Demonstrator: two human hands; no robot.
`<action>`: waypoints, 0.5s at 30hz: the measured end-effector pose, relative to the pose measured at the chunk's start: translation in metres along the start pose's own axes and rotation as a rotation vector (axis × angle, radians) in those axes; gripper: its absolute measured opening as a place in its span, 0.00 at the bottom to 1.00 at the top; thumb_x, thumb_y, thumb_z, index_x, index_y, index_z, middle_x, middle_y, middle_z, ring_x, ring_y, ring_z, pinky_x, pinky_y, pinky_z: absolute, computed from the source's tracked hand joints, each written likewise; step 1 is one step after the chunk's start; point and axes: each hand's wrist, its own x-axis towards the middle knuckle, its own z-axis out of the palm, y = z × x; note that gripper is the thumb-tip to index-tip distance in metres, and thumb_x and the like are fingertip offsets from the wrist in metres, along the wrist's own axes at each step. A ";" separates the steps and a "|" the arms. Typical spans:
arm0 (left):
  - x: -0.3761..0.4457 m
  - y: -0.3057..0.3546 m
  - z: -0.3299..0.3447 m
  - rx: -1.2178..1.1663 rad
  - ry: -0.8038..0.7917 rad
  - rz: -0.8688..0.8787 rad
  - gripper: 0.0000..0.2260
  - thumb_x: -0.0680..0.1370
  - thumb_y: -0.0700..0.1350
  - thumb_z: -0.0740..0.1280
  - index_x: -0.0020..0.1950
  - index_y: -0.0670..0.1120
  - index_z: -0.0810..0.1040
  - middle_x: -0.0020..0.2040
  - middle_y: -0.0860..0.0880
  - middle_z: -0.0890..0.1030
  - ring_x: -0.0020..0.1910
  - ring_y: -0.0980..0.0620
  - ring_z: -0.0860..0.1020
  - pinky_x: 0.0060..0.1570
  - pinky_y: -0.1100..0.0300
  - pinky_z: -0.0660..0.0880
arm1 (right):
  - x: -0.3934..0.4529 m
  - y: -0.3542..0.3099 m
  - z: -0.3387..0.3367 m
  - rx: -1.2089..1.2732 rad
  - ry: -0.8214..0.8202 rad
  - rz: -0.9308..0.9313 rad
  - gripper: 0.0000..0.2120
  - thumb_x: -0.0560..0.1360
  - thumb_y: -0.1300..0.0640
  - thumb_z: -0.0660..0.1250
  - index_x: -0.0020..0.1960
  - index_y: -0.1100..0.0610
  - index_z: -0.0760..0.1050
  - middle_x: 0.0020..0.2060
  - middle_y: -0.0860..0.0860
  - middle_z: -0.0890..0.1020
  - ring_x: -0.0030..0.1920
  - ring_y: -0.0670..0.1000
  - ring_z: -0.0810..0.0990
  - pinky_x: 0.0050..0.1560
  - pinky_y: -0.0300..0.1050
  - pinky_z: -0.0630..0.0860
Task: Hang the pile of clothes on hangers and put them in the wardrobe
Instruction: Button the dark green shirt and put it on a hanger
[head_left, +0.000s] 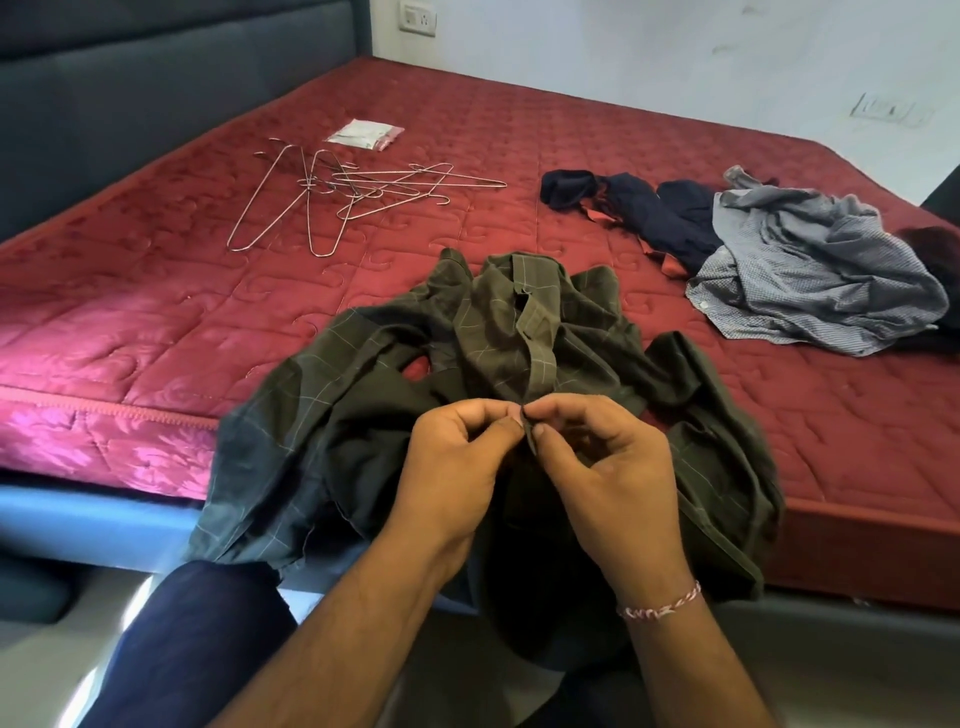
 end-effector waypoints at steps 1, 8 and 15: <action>0.000 0.001 0.000 -0.021 -0.004 -0.012 0.10 0.83 0.41 0.66 0.50 0.46 0.88 0.48 0.44 0.87 0.51 0.47 0.86 0.50 0.55 0.79 | -0.001 0.000 0.001 -0.024 -0.005 -0.008 0.12 0.75 0.63 0.75 0.51 0.47 0.85 0.45 0.42 0.85 0.50 0.46 0.84 0.51 0.45 0.83; 0.000 -0.002 0.000 -0.006 0.036 -0.009 0.07 0.82 0.42 0.69 0.51 0.46 0.88 0.49 0.45 0.88 0.53 0.46 0.86 0.57 0.47 0.82 | 0.000 0.007 0.004 -0.049 0.018 -0.021 0.07 0.76 0.58 0.74 0.52 0.48 0.85 0.46 0.42 0.85 0.48 0.47 0.85 0.47 0.50 0.84; 0.004 0.002 -0.003 -0.005 -0.027 0.003 0.06 0.81 0.42 0.70 0.49 0.44 0.88 0.48 0.43 0.87 0.52 0.45 0.86 0.54 0.49 0.82 | 0.000 0.002 0.005 -0.137 0.015 -0.099 0.12 0.74 0.60 0.76 0.54 0.49 0.81 0.43 0.41 0.82 0.46 0.46 0.83 0.45 0.37 0.81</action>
